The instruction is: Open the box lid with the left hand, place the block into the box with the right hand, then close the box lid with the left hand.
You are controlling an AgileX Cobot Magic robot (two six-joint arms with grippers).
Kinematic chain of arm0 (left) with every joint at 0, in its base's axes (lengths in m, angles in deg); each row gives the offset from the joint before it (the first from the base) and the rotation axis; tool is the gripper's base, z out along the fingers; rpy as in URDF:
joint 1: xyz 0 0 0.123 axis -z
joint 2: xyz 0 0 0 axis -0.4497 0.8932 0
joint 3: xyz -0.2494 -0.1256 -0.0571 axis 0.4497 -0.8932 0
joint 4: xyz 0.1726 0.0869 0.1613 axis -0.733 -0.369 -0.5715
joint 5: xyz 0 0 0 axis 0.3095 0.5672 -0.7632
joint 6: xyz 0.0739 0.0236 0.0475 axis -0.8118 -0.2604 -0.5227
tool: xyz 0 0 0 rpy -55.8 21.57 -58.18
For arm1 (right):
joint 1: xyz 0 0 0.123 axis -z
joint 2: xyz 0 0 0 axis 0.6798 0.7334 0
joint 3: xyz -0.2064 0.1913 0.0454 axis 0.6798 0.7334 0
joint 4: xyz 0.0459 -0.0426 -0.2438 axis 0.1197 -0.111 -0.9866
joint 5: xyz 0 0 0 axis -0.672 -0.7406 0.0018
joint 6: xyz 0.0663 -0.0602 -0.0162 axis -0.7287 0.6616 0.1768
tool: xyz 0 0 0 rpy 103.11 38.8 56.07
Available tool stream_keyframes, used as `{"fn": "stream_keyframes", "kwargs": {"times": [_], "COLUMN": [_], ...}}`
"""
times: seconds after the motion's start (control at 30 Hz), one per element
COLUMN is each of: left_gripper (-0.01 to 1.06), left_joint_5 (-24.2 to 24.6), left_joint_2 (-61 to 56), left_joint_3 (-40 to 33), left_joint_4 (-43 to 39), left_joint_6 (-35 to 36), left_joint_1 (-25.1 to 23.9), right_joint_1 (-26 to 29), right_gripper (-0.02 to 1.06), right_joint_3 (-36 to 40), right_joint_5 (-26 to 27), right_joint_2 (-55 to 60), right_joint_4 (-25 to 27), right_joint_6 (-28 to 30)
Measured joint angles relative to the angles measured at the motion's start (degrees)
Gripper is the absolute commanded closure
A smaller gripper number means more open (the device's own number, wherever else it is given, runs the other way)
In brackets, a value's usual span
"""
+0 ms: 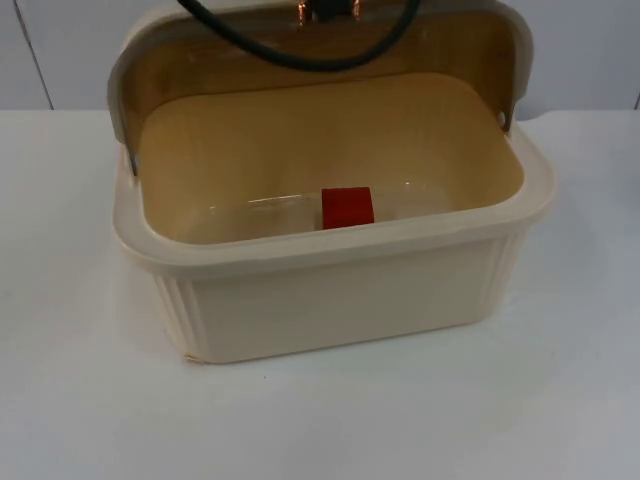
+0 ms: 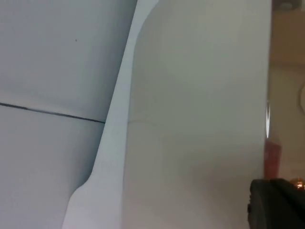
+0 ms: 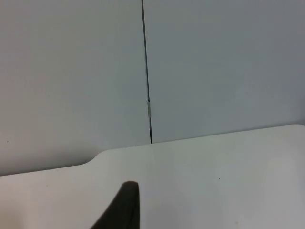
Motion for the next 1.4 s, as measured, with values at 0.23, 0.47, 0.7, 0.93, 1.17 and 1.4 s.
{"fn": "stream_keyframes", "kwargs": {"times": [0.23, 0.47, 0.7, 0.93, 1.17, 1.4], "left_gripper": [1.05, 1.05, 1.05, 1.05, 1.05, 1.05], "left_joint_5": [-5.8, -14.2, -17.5, -21.6, -24.3, -27.8], "left_joint_2": [-4.8, -9.8, -11.0, -12.2, -12.4, -14.7], "left_joint_3": [-9.2, -19.4, -25.3, -30.6, -33.8, -34.3], "left_joint_4": [-0.4, -0.2, 0.2, 0.5, 0.7, 4.3], "left_joint_6": [0.9, 2.4, 2.6, 2.7, 2.7, 2.7], "left_joint_1": [0.7, 4.3, 8.1, 9.9, 9.9, 12.1], "right_joint_1": [0.0, 0.0, -3.2, -4.6, -4.7, -4.7], "right_gripper": [0.00, 0.00, 0.00, 0.00, 0.00, 0.00], "right_joint_3": [0.0, 0.0, 0.0, 0.0, 0.0, 0.0], "right_joint_5": [-0.4, -0.4, -0.5, -0.5, -0.5, -0.5], "right_joint_2": [0.0, 0.0, 0.0, 0.0, 0.0, 0.0], "right_joint_4": [1.1, 1.4, 1.3, 1.3, 1.3, 1.3], "right_joint_6": [0.0, 0.0, 0.0, 0.0, 0.0, 0.0]}}
